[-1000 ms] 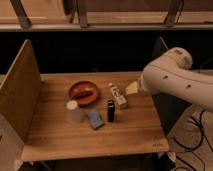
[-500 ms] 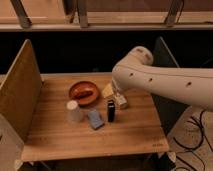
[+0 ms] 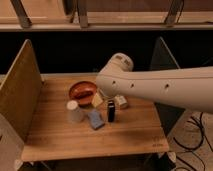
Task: Place the ceramic cup over the eraser
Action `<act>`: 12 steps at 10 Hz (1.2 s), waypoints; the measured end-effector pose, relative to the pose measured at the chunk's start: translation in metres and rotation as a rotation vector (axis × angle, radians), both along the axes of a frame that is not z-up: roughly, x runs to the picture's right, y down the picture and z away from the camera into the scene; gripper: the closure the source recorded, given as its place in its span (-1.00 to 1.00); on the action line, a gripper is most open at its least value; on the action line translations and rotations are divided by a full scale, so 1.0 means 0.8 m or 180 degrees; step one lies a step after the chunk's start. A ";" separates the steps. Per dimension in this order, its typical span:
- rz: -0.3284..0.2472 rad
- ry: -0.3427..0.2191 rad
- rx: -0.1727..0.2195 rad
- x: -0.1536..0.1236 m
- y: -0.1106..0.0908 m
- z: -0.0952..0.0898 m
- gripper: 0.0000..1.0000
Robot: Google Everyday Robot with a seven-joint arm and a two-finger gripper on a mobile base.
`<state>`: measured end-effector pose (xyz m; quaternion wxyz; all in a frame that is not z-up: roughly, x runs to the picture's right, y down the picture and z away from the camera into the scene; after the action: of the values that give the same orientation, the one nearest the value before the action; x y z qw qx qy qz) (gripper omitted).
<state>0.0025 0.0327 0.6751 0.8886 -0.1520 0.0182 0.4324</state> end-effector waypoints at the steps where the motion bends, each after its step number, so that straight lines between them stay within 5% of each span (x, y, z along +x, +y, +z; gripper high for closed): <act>1: 0.0001 0.0003 0.0000 0.001 0.000 0.000 -0.60; 5: 0.0126 -0.0053 0.0007 0.000 -0.007 0.006 -0.60; 7: 0.0163 -0.0265 -0.0069 -0.039 -0.012 0.028 -0.60; 9: 0.0014 -0.0480 -0.0195 -0.089 -0.001 0.050 -0.60; 12: -0.0478 -0.0686 -0.0546 -0.152 0.039 0.077 -0.60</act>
<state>-0.1190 0.0637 0.7368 0.8990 -0.2711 -0.0292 0.3428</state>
